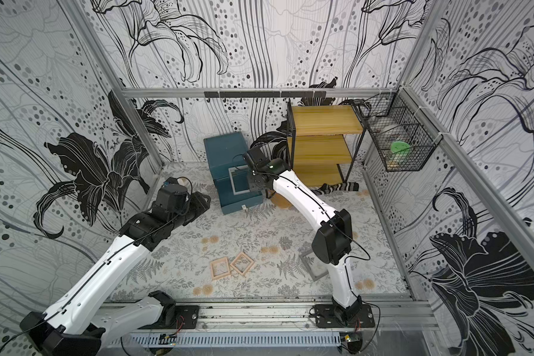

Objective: Place the brooch boxes into the drawer by color
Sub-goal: Place the brooch box in the drawer.

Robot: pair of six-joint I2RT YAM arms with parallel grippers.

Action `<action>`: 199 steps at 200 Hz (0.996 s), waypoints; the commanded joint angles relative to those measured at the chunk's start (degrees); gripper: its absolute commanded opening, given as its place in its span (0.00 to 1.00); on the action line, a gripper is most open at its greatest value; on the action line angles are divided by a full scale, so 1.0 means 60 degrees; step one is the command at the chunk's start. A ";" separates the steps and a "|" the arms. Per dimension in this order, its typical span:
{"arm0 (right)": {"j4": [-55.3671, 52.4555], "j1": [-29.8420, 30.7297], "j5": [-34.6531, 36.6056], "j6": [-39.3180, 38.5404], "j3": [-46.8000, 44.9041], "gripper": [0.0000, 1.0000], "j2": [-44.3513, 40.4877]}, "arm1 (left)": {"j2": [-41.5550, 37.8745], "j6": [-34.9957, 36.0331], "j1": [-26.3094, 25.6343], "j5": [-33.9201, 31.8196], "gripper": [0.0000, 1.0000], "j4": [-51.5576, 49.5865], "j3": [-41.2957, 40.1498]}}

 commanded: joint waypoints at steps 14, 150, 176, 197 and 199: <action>0.0144 0.0065 -0.0183 -0.0323 0.0724 0.00 0.0693 | 0.0282 0.0440 0.0422 -0.0023 0.48 0.0510 0.0547; 0.0561 0.0073 -0.0348 -0.0338 0.0531 0.00 0.1790 | 0.0492 0.0706 0.0897 0.0466 0.48 0.0743 0.0799; 0.0418 0.0073 -0.0313 -0.0329 0.0713 0.00 0.2055 | 0.0444 0.0704 0.0897 0.0510 0.48 0.0714 0.0799; 0.0487 0.0073 -0.0311 -0.0331 0.0793 0.00 0.2171 | 0.0448 0.0741 0.0905 0.0554 0.48 0.0699 0.0799; 0.0479 0.0073 -0.0312 -0.0338 0.0833 0.00 0.2202 | 0.0454 0.0741 0.0899 0.0567 0.48 0.0699 0.0799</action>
